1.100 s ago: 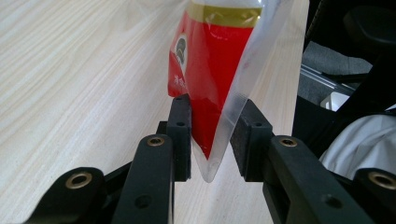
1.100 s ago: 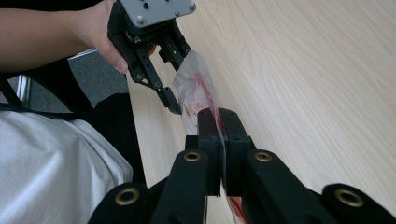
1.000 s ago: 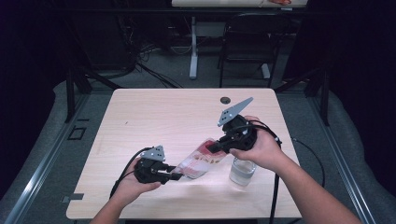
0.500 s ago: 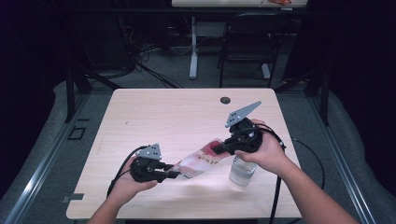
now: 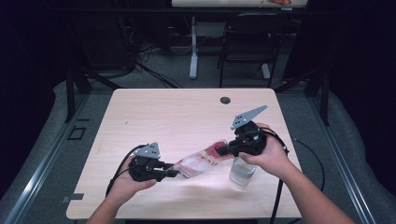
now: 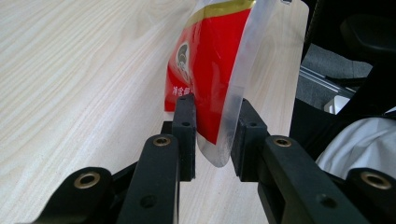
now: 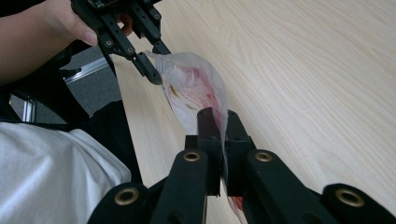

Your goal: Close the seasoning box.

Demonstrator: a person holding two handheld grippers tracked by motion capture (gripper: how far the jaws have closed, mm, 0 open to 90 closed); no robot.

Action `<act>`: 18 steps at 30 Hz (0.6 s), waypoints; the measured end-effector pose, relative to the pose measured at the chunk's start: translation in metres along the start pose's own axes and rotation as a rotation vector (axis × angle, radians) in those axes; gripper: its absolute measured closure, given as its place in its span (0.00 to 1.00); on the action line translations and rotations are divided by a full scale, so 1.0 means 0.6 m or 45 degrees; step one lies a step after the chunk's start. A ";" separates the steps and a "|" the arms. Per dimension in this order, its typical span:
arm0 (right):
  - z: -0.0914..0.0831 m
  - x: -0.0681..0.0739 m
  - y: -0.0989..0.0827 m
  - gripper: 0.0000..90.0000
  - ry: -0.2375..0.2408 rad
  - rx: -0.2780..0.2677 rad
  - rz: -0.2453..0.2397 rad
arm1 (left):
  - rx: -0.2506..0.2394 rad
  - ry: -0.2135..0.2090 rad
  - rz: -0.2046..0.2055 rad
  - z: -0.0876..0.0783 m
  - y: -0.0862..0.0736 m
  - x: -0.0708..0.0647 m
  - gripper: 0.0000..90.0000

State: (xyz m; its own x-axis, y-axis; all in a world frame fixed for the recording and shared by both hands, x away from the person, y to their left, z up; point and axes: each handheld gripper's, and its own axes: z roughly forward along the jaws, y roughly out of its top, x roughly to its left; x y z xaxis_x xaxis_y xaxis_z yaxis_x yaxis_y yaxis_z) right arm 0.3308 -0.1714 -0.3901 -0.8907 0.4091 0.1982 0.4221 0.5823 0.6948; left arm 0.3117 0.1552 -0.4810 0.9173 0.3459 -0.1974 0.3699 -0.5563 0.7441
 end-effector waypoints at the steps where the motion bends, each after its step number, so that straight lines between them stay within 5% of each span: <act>1: 0.001 0.000 -0.002 0.99 0.000 -0.007 0.007 | 0.004 -0.001 0.000 -0.001 0.000 0.000 0.83; 18: 0.004 -0.013 -0.027 0.99 -0.019 -0.042 0.057 | -0.001 -0.002 -0.012 -0.003 0.010 0.003 0.83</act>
State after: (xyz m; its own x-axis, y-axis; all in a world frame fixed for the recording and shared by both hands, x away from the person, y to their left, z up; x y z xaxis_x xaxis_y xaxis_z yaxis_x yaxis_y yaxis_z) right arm 0.3311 -0.1822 -0.4048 -0.8685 0.4447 0.2191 0.4551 0.5401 0.7080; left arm 0.3155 0.1541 -0.4758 0.9140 0.3500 -0.2049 0.3781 -0.5524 0.7429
